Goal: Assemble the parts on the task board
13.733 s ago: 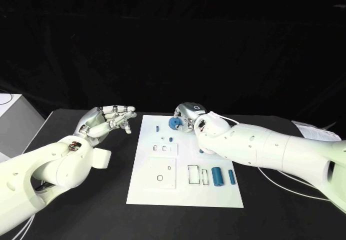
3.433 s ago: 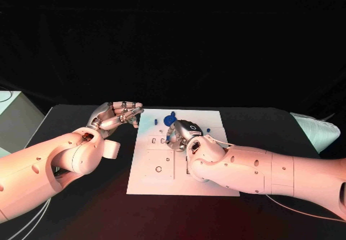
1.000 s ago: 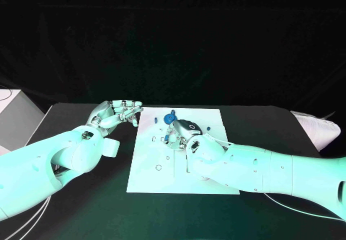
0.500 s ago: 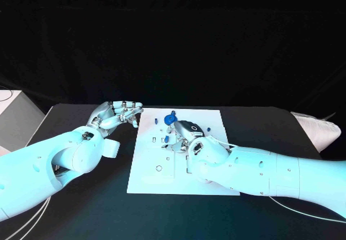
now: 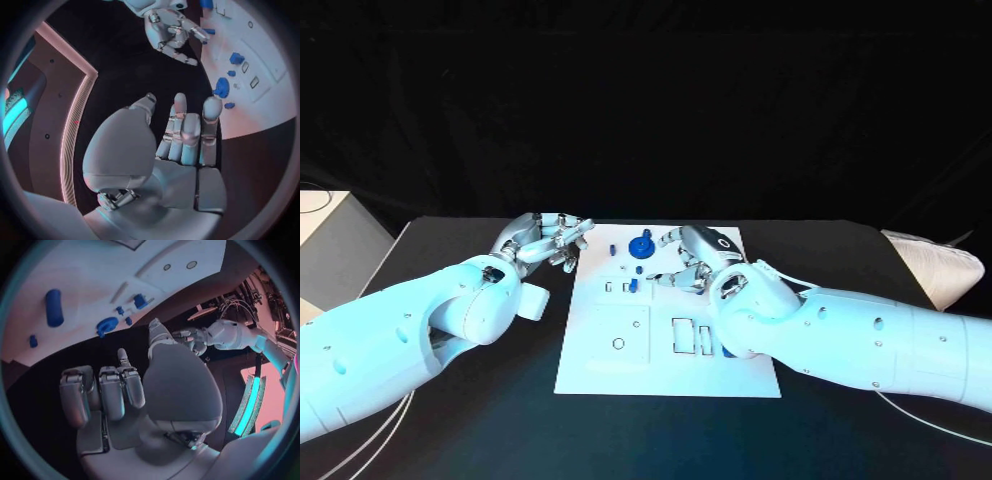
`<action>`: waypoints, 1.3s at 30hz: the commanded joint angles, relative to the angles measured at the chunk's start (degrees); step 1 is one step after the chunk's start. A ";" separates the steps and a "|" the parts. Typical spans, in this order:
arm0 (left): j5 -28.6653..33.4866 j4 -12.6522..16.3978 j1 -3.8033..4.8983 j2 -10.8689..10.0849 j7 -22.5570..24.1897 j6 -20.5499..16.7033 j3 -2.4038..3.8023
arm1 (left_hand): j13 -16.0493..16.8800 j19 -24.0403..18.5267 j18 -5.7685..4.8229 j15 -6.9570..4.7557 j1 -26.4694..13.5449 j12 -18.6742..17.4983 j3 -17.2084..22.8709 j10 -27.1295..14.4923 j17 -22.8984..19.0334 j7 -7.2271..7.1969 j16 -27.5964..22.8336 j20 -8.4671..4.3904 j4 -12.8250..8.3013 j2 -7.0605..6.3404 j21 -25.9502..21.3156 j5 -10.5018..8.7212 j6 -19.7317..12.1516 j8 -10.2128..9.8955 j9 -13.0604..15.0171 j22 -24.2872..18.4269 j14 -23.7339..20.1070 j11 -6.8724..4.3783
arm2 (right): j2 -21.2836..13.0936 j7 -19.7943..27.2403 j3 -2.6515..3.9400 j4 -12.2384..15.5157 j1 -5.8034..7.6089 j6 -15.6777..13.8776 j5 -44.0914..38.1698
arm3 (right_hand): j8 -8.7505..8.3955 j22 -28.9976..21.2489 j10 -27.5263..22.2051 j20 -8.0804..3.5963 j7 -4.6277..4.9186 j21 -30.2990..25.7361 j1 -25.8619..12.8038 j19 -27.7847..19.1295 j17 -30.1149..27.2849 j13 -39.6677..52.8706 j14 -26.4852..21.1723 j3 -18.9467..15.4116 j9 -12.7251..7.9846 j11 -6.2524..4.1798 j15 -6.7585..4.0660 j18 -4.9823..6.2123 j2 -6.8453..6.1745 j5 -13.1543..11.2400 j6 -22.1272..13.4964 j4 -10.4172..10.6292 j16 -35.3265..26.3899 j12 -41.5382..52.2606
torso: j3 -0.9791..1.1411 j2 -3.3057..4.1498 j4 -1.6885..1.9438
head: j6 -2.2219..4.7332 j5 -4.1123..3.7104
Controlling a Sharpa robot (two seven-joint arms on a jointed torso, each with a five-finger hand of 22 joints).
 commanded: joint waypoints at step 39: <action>-44.87 -20.53 16.08 21.26 -40.80 34.41 -7.81 | 21.31 11.96 -4.23 -1.52 -10.68 24.82 4.42 2.54 18.37 -2.02 10.57 -1.57 0.24 1.53 12.64 0.04 -3.82 11.53 11.46 20.91 10.23 -1.49 | -9.81 29.11 0.48 -4.78 8.79 1.28 47.88 | 4.49 -28.46 -27.35 -0.78 -1.04 -60.73 4.31 -16.16 -23.72 -24.66 -9.55 6.68 -0.20 -1.11 -1.15 10.06 2.38 8.53 -0.34 -0.40 -28.03 -34.83 | 1.41 -2.98 -1.47 | -2.56 2.87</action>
